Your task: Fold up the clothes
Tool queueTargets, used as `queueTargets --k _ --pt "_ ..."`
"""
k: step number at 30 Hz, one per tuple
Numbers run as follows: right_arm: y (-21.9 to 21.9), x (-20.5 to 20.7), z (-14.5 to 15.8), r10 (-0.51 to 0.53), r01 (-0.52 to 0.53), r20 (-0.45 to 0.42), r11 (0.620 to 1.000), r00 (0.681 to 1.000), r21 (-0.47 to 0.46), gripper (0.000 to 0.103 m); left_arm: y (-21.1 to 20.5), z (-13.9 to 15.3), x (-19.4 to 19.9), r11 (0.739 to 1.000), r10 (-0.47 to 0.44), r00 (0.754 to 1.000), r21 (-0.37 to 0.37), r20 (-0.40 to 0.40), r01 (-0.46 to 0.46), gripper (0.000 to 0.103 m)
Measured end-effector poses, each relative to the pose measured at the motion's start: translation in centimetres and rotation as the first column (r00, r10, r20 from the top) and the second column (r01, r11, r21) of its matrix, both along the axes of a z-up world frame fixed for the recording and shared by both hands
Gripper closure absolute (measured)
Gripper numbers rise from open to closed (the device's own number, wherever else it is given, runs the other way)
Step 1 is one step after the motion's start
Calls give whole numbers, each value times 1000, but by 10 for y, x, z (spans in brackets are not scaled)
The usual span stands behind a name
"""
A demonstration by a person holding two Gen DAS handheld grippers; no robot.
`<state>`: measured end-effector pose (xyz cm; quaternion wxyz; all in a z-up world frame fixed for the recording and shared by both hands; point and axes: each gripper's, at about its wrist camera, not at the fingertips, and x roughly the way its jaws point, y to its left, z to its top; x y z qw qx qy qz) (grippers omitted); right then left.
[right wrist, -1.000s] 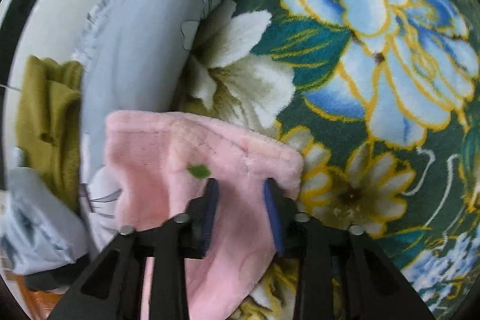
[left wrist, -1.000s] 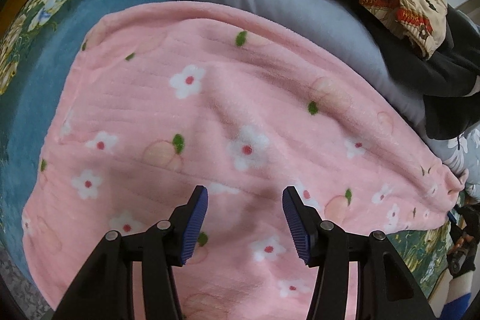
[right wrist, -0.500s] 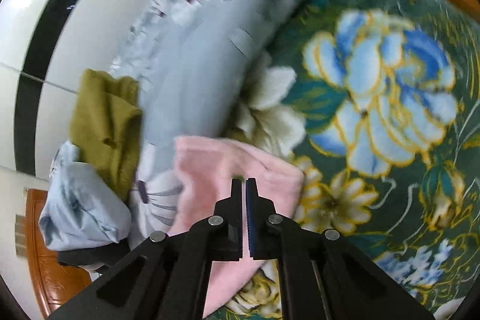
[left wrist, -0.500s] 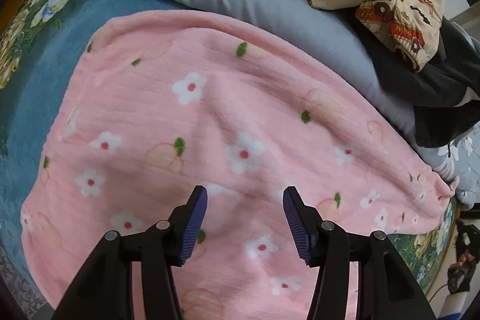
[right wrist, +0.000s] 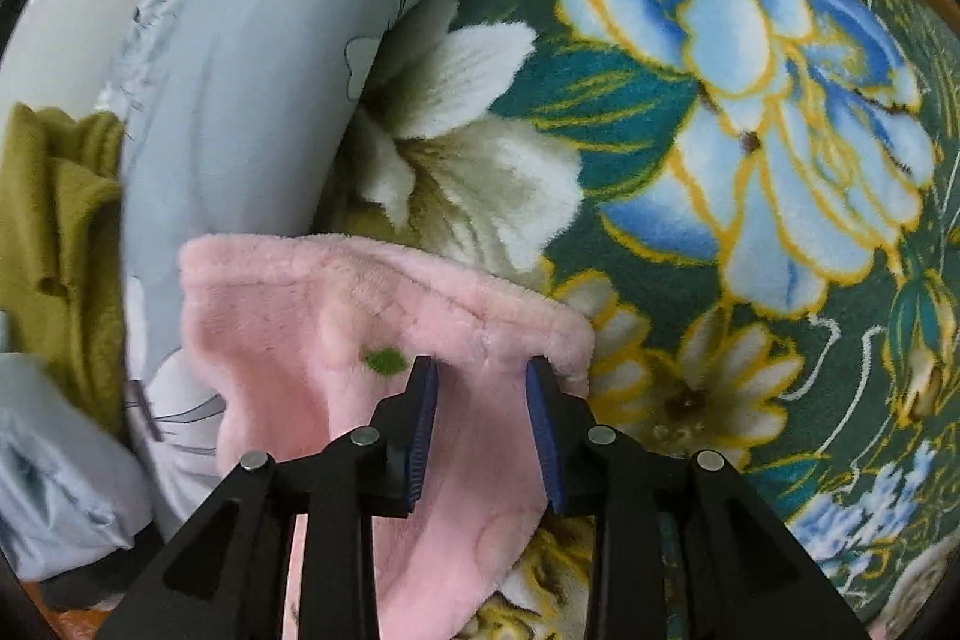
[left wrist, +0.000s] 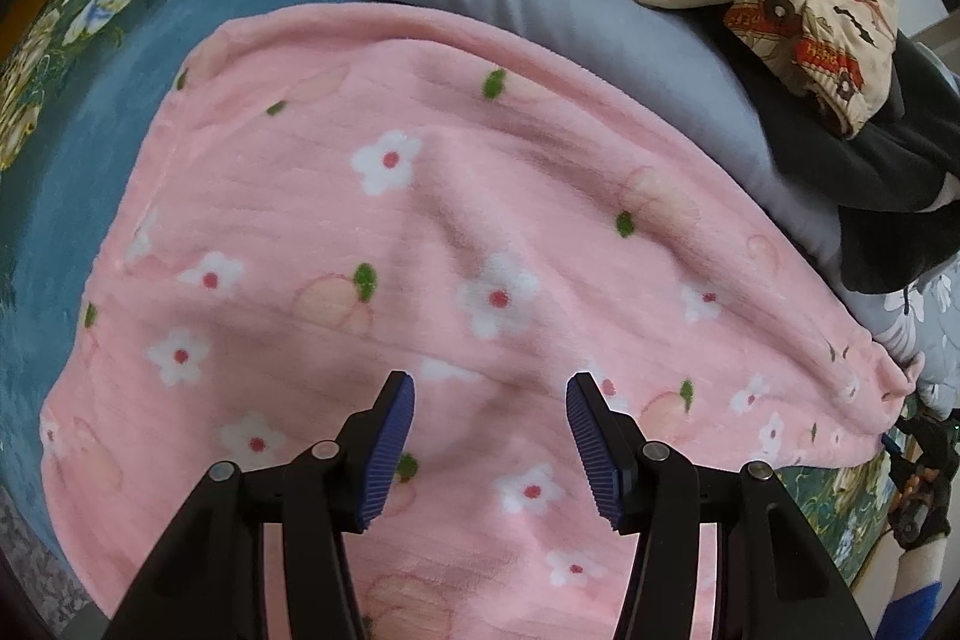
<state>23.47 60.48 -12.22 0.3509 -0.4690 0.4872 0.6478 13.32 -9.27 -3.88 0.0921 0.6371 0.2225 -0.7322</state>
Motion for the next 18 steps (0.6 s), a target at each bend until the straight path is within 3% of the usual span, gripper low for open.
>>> queueTargets --k 4,6,8,13,15,18 --pt "-4 -10 -1 21 -24 85 999 996 32 74 2 0 4 1000 -3 1000 13 3 3 46" --pt "-5 -12 -2 28 -32 109 999 994 43 83 2 2 6 1000 -4 1000 20 -1 4 46" --pt "-3 -4 1 10 -11 48 1000 999 26 92 1 5 9 1000 -2 1000 25 -7 2 46" --pt "-2 21 26 2 -2 -153 1000 988 -5 93 -6 12 15 999 20 1000 30 -19 -20 46" --pt "-3 30 43 18 -21 -247 1000 969 -9 94 -8 14 18 999 29 999 35 -20 -28 46" --pt "-9 53 75 12 -22 -421 1000 907 -19 94 -8 19 23 998 39 999 41 -25 -38 46"
